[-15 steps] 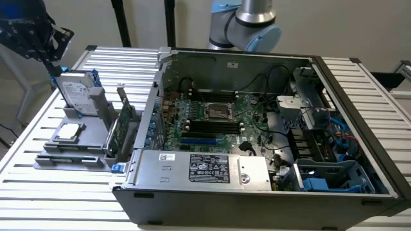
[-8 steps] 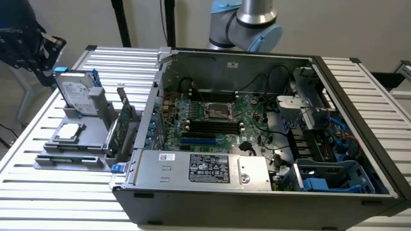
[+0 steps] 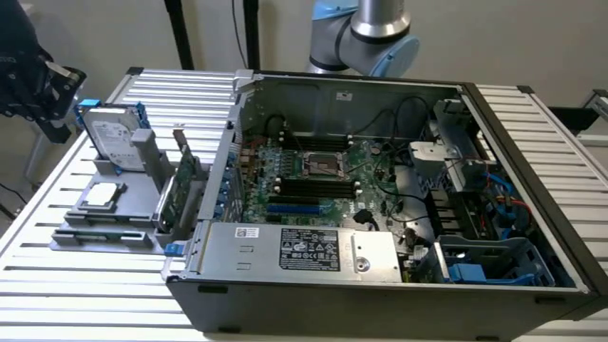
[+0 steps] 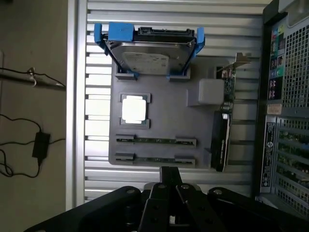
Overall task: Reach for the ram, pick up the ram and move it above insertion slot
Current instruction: 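Reach for the ram, then pick up the ram and move it above insertion slot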
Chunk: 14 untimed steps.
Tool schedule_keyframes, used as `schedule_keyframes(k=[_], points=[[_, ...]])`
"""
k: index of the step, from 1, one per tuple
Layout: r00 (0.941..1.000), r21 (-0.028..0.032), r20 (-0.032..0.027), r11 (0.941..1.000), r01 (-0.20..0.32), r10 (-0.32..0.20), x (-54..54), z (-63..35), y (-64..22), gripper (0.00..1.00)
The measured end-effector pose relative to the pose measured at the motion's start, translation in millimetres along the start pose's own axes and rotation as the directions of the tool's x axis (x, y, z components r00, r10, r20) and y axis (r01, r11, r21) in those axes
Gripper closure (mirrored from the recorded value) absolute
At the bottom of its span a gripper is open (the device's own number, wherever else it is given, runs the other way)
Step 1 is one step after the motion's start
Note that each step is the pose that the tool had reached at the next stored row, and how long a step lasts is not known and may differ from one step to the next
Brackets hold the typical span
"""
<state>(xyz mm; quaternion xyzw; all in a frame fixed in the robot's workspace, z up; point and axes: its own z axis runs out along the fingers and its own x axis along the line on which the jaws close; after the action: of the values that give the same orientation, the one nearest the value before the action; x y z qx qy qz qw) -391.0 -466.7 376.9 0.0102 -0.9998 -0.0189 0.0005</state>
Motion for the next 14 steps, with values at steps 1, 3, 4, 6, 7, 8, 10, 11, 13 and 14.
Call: schedule_keyframes(k=[1, 3, 4, 6, 7, 8, 10, 11, 13, 14], points=[[1.0, -0.0001, 0.0001, 1.0, 0.001, -0.001, 0.0, 0.0, -1.0, 0.89], [1.0, 0.0, 0.0001, 1.0, 0.0, 0.0, 0.0, 0.0, -1.0, 0.89], [1.0, -0.0001, 0.0001, 1.0, 0.0, 0.0, 0.0, 0.0, -1.0, 0.89], [1.0, -0.0001, 0.0001, 1.0, 0.001, -0.001, 0.0, 0.0, -1.1, 0.89], [1.0, -0.0001, 0.0, 1.0, 0.001, -0.001, 0.0, 0.0, -1.1, 0.89], [1.0, -0.0001, 0.0, 1.0, 0.001, -0.001, 0.0, 0.0, -1.1, 0.89], [1.0, 0.0, 0.0, 1.0, 0.001, -0.001, 0.0, 0.0, -1.1, 0.89], [1.0, -0.0001, 0.0, 1.0, 0.001, -0.001, 0.0, 0.0, -1.1, 0.89], [1.0, -0.0001, 0.0, 1.0, 0.001, -0.001, 0.0, 0.0, -1.1, 0.89], [1.0, -0.0001, 0.0, 1.0, 0.001, -0.001, 0.0, 0.0, -1.1, 0.89]])
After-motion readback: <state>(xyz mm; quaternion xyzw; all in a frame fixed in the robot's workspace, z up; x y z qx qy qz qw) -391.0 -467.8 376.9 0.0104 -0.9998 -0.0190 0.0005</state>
